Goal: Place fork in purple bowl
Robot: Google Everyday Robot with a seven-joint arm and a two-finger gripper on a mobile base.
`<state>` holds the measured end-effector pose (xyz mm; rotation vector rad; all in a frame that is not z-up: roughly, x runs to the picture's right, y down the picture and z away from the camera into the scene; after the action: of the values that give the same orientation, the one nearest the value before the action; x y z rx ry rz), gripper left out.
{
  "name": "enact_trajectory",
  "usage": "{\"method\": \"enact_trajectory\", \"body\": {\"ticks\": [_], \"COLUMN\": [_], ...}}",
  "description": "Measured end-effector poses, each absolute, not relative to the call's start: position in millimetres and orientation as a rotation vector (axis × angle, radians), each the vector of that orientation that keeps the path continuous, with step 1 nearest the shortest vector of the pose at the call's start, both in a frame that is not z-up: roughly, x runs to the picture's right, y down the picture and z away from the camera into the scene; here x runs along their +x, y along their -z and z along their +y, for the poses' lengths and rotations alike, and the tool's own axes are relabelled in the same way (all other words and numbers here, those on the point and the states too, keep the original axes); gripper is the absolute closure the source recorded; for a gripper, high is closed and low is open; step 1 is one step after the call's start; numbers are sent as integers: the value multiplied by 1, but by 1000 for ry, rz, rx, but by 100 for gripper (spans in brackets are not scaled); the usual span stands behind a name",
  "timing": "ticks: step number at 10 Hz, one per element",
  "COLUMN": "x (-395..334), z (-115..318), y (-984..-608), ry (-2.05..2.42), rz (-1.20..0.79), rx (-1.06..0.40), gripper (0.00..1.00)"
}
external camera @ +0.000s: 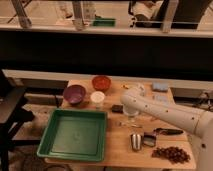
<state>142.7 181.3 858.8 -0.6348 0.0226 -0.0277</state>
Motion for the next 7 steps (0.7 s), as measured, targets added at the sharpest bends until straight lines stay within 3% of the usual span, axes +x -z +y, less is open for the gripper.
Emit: {"method": "enact_trajectory", "body": {"ticks": [3, 6, 7], "x": [141, 141, 141], "z": [188, 190, 190], "y": [-860, -861, -861], "ry": [42, 48, 48], "rz": [22, 15, 15], "rx": [-650, -655, -655], "gripper": [48, 66, 66]}}
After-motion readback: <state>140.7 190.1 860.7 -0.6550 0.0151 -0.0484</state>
